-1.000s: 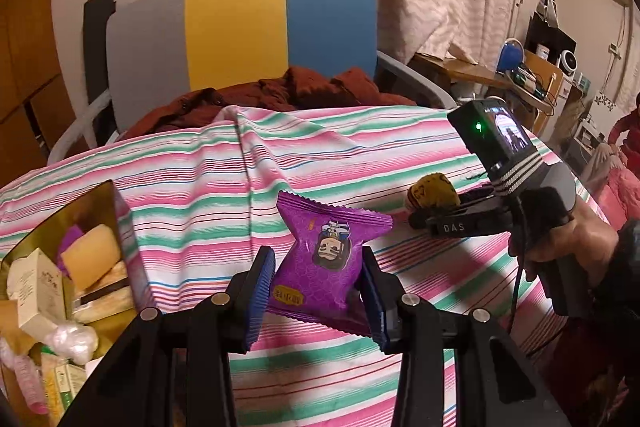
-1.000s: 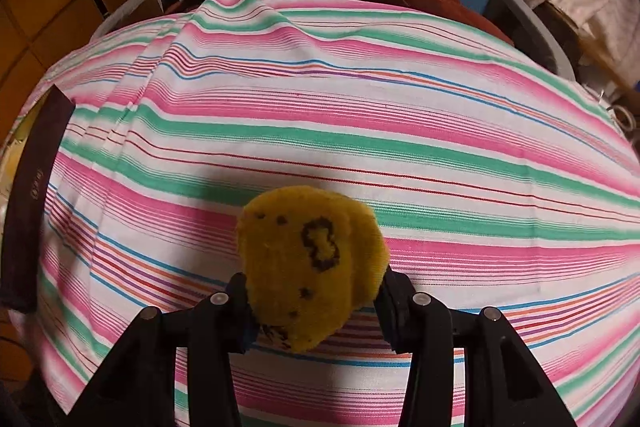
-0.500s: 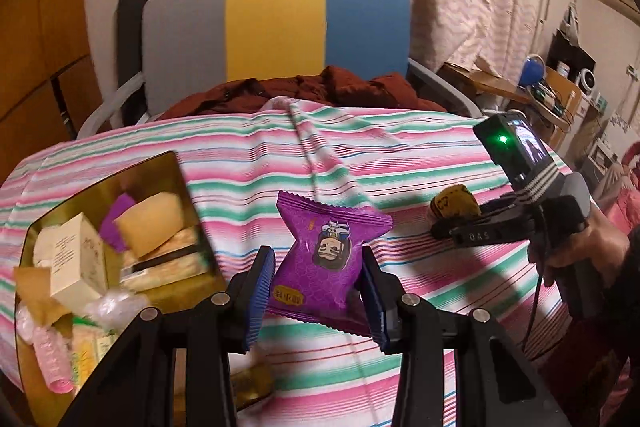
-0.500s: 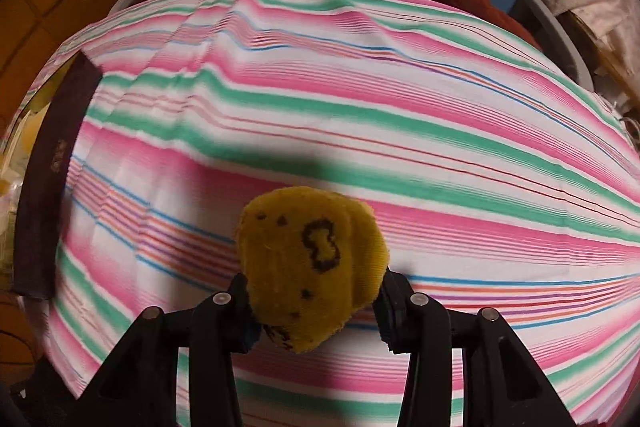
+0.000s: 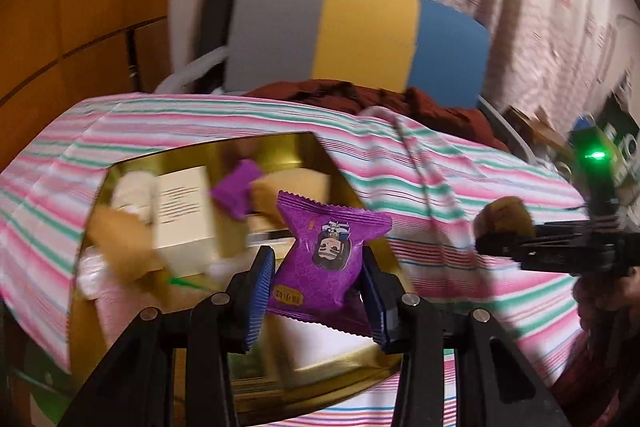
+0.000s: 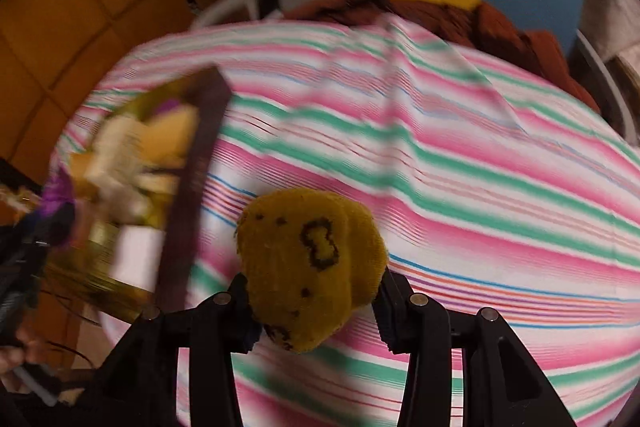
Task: Organize objects
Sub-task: 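Carry the purple sachet and yellow ball over the gold tray, then lower the sachet and ball into the tray and open both tools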
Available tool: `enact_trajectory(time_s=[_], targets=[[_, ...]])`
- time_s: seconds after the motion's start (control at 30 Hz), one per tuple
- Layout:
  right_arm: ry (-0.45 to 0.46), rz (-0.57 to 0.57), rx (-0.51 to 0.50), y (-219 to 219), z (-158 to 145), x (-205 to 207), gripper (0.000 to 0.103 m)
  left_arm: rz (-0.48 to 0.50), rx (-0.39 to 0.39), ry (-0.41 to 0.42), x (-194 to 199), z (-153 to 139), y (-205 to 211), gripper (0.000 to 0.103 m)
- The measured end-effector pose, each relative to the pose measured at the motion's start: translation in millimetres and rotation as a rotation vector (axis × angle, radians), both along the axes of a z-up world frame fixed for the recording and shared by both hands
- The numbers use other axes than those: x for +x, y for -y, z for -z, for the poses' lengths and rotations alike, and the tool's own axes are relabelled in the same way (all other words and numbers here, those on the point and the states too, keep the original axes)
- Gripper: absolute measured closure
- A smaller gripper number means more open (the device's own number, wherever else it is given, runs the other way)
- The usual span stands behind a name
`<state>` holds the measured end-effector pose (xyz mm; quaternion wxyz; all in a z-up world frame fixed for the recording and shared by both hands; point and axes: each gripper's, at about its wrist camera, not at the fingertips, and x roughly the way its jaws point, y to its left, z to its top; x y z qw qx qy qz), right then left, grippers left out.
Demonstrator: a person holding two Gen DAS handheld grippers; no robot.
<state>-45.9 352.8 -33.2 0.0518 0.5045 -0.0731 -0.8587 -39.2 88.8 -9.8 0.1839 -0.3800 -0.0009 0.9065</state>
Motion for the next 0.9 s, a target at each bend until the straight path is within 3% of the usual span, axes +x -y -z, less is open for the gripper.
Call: enact_trajectory(time_s=[0.17, 0.43, 0.47, 0.5, 0.57, 0.9], targets=[[-0.073, -0.096, -0.079, 60, -26, -7, 0.058, -0.088, 0.009, 0.004, -4, 0, 43, 0.061], [-0.083, -0.172, -0.127, 127, -21, -33, 0.053, -0.152, 0.047, 0.029, -6, 8, 84, 0.061], [-0.079, -0.173, -0.13, 132, -18, -36, 0.046, -0.15, 0.055, 0.034, -7, 8, 84, 0.061], [-0.077, -0.167, -0.128, 135, -15, -38, 0.033, -0.143, 0.067, 0.038, -9, 8, 84, 0.061], [-0.071, -0.148, -0.139, 135, -8, -40, 0.021, -0.124, 0.074, 0.031, -8, 6, 82, 0.061], [-0.085, -0.12, -0.104, 121, -8, -22, 0.016, -0.069, 0.116, 0.079, -31, 8, 52, 0.061]])
